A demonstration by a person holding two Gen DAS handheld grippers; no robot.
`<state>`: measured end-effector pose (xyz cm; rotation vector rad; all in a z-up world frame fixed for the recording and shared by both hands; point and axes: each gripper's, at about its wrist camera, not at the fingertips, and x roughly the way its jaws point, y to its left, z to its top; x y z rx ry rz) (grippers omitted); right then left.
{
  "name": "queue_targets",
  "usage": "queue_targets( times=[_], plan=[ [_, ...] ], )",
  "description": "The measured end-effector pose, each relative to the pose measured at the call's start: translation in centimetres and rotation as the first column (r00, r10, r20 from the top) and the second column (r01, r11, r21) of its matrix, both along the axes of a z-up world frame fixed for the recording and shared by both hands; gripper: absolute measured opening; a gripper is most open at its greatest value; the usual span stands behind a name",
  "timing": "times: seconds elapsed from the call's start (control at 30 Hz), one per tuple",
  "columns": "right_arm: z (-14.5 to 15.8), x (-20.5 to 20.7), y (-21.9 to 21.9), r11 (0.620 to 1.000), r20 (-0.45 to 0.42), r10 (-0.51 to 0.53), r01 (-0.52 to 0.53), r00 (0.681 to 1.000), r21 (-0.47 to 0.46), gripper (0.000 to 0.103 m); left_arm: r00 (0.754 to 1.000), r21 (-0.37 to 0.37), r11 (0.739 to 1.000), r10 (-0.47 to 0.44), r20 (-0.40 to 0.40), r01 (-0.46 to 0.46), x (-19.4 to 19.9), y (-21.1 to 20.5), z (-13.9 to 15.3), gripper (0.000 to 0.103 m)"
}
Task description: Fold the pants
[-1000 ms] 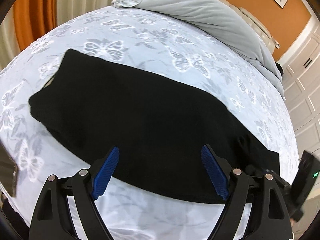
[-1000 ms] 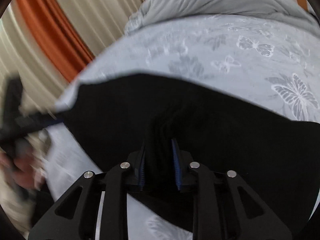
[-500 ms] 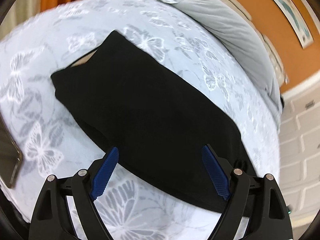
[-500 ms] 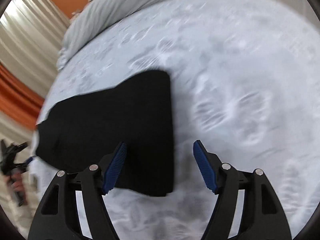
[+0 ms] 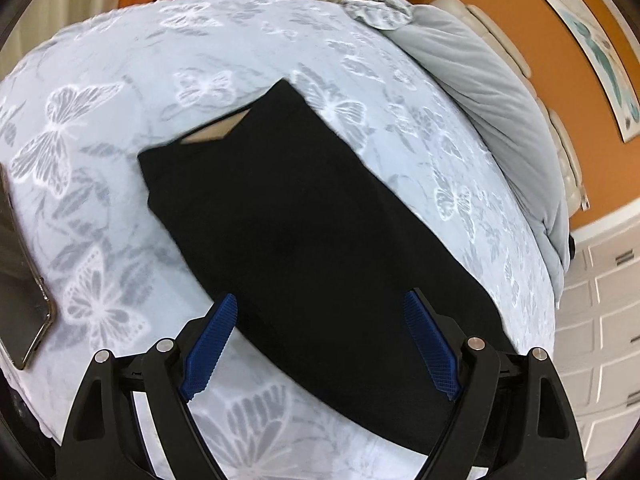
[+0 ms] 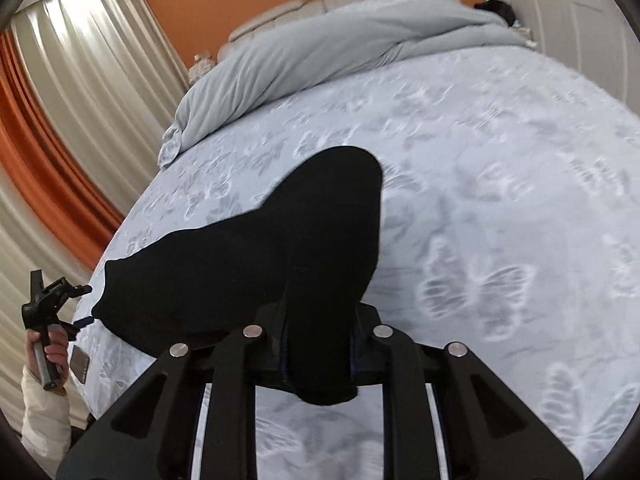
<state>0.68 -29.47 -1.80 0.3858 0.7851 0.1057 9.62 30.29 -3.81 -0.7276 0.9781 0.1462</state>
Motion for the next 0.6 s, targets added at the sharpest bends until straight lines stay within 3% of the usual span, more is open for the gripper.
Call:
queue_targets(
  times=[0.13,0.23,0.27,0.33,0.37,0.4,0.43,0.5,0.6],
  plan=[
    [-1.1,-1.2,-4.4,0.989,-0.07,-0.142,0.138,0.987,-0.056,0.019,0.997,0.03,0.997,-0.076,0.009,0.075,0.4,-2.7,0.2,0.083],
    [-4.3,-0.1,-5.3,0.973,-0.238,-0.176,0.132,0.955,-0.189,0.027,0.991,0.032,0.99,-0.134,-0.026,0.135,0.9,-4.7,-0.8,0.083],
    [-4.3,-0.3,-5.0,0.965,-0.231,-0.199,0.149,0.952,-0.214,0.028,0.989,0.027,0.989,-0.145,-0.037,0.146,1.1,-5.1,-1.1,0.083],
    [-2.0,-1.0,-3.3,0.944,-0.122,-0.189,0.146,0.974,-0.296,0.029,0.988,0.036,0.988,-0.145,-0.045,0.147,1.1,-5.7,-1.4,0.083],
    [-0.1,-1.5,-1.4,0.915,-0.025,-0.17,0.148,0.985,-0.375,0.033,0.989,0.046,0.988,-0.143,-0.044,0.145,1.0,-5.9,-1.4,0.083],
    [1.0,-1.9,0.4,0.898,0.039,-0.128,0.132,0.991,-0.419,0.051,0.989,0.061,0.987,-0.144,-0.04,0.146,1.0,-6.1,-1.3,0.083],
    [1.6,-1.9,1.6,0.896,0.072,-0.085,0.107,0.994,-0.43,0.06,0.988,0.078,0.985,-0.149,-0.034,0.151,0.9,-6.5,-1.1,0.083],
    [3.1,-2.3,5.0,0.867,0.156,-0.001,0.078,0.988,-0.491,0.061,0.985,0.104,0.979,-0.171,-0.026,0.172,0.8,-7.5,-0.8,0.083],
    [5.3,-2.7,6.5,0.823,0.269,-0.003,0.155,0.963,-0.547,0.064,0.978,0.105,0.973,-0.206,-0.026,0.207,0.7,-8.7,-0.7,0.083]
  ],
)
